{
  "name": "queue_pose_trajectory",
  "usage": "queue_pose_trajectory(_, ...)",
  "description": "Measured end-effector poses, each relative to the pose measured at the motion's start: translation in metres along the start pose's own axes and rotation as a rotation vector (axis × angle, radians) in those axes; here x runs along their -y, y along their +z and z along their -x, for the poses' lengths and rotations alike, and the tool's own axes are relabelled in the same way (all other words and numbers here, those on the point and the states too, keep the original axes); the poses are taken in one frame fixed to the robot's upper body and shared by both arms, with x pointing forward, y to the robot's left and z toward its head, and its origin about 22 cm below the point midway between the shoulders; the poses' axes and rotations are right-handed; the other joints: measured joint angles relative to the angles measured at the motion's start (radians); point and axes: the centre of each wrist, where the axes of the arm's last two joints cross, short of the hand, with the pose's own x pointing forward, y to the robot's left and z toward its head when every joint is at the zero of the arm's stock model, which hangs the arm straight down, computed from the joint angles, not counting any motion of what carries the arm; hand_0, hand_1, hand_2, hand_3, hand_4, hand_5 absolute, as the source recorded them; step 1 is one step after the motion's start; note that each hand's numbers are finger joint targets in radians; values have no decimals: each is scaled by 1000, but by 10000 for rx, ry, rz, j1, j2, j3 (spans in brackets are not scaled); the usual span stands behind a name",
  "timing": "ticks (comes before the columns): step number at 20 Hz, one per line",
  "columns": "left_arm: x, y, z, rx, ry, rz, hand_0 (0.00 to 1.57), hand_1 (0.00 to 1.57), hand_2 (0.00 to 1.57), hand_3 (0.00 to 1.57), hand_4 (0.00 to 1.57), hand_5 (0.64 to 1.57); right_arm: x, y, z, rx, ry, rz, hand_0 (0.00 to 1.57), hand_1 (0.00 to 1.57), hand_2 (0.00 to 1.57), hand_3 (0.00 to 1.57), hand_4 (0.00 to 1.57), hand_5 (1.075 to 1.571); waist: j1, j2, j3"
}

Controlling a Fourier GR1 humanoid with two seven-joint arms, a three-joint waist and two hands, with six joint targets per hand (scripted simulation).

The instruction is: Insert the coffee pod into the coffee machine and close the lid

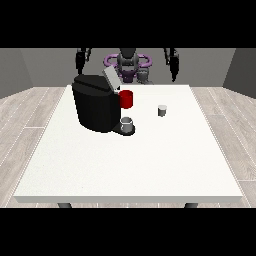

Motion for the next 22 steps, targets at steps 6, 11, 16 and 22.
queue_pose_trajectory(6, -13, -6, -6, 754, -1178, 852, 0, 0, 0, 0, 0, 1571, -5, 1, 7, -96, -232, 96, 0, 0, 0, 0, 0, 1571, -36, 139, 202)
queue_pose_trajectory(11, -29, -17, -17, 1435, -2822, 1587, 0, 0, 0, 0, 0, 1571, -10, -4, 3, 243, 629, 1185, 0, 0, 0, 0, 0, 1571, -299, 396, 241)
queue_pose_trajectory(16, -51, -36, -27, 1215, -4237, 1753, 0, 0, 0, 0, 0, 1571, -10, -10, 1, 654, 925, 1446, 0, 0, 0, 0, 0, 1571, -599, 869, 254)
queue_pose_trajectory(22, -81, -71, -53, 740, -5347, 1486, 0, 0, 0, 0, 0, 1571, -25, -22, -17, 1261, 895, 936, 0, 0, 0, 0, 0, 1571, -1293, 1616, 257)
